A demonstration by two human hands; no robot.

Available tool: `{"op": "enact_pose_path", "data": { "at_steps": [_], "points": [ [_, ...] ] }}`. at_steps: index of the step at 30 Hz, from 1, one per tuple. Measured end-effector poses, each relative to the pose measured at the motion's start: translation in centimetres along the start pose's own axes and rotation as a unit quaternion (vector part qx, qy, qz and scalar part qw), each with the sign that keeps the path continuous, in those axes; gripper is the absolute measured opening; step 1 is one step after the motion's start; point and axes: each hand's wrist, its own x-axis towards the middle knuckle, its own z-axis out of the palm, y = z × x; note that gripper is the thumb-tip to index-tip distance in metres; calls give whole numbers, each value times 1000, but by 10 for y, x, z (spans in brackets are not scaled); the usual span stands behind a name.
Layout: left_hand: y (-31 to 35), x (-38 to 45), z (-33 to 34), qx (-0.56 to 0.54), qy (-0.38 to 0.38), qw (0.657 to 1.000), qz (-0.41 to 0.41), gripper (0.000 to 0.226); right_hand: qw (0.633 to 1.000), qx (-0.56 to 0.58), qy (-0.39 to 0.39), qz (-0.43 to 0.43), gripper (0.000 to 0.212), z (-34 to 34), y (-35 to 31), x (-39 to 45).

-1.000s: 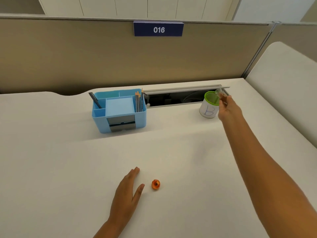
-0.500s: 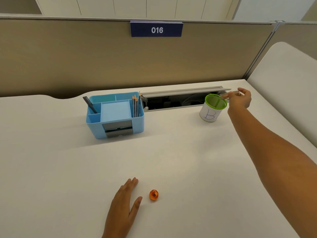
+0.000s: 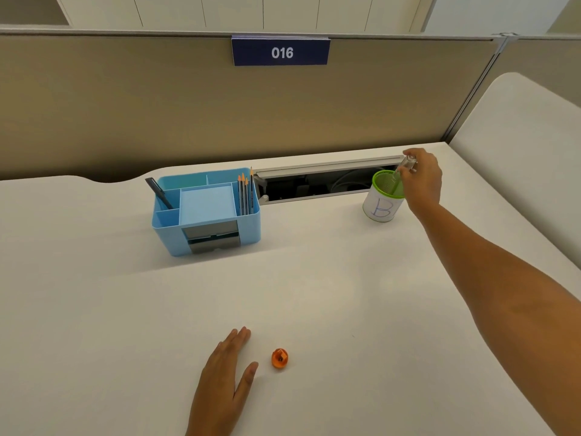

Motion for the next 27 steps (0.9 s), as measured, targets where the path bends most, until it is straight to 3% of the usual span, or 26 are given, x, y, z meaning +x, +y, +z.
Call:
{"op": "enact_pose_path", "data": {
  "at_steps": [5,9,11,13,16,21,27],
  "points": [
    [2,-5,-2,-27,23,999,8,41,1000,13,-25,9,35,-5,0,1],
    [4,-10,-2,-38,39,998,19,43,970,190,65,136,36,-13,-14,-14],
    [1,-12,-1,-42,38,998,21,40,948,262,50,171,35,-13,-24,-39],
    [1,-11,1,-39,33,998,23,44,913,357,3,199,32,-12,-33,-75],
    [0,-11,2,-36,38,998,24,53,817,487,-84,297,26,-5,-51,-151],
    [0,-10,1,-59,52,996,31,53,702,541,-166,433,16,-3,-78,-265],
    [4,-9,3,-64,66,995,31,63,671,520,-216,483,34,-13,-99,-331]
  ]
}}
